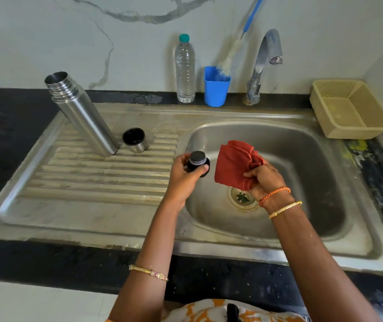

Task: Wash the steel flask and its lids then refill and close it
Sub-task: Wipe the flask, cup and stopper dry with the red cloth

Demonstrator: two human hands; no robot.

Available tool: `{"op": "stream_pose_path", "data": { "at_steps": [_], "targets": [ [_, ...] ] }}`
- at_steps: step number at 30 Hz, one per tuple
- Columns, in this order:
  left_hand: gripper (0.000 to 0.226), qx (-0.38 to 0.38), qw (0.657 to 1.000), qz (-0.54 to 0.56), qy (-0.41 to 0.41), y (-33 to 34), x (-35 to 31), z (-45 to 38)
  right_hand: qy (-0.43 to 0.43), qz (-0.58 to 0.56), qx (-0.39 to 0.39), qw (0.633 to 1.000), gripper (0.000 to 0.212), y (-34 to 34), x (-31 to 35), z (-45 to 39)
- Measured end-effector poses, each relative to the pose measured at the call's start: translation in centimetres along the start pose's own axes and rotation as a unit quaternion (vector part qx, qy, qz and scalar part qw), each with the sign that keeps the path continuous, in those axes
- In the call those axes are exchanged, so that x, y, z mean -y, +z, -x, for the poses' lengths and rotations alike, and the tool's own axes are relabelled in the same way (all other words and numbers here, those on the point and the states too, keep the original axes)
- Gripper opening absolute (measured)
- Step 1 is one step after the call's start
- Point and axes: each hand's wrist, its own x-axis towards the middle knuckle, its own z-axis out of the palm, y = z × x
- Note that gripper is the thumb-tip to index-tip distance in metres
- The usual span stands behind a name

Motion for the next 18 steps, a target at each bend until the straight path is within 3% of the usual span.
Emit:
{"op": "stream_pose_path", "data": {
  "at_steps": [7, 11, 18],
  "targets": [
    [0.04, -0.19, 0.971, -0.065, 0.132, -5.7, 0.1, 0.6, 0.008, 0.007, -0.06, 0.998, 0.07, 3.3, -1.8, 2.0],
    [0.037, -0.238, 0.953, -0.103, 0.158, -8.7, 0.1, 0.1, 0.041, 0.037, -0.121, 0.991, 0.049, 4.2, -2.2, 2.0],
    [0.034, -0.285, 0.929, -0.168, 0.169, -12.4, 0.7, -1.8, 0.035, 0.023, -0.105, 0.994, 0.039, 7.3, -3.0, 2.7]
  ]
}}
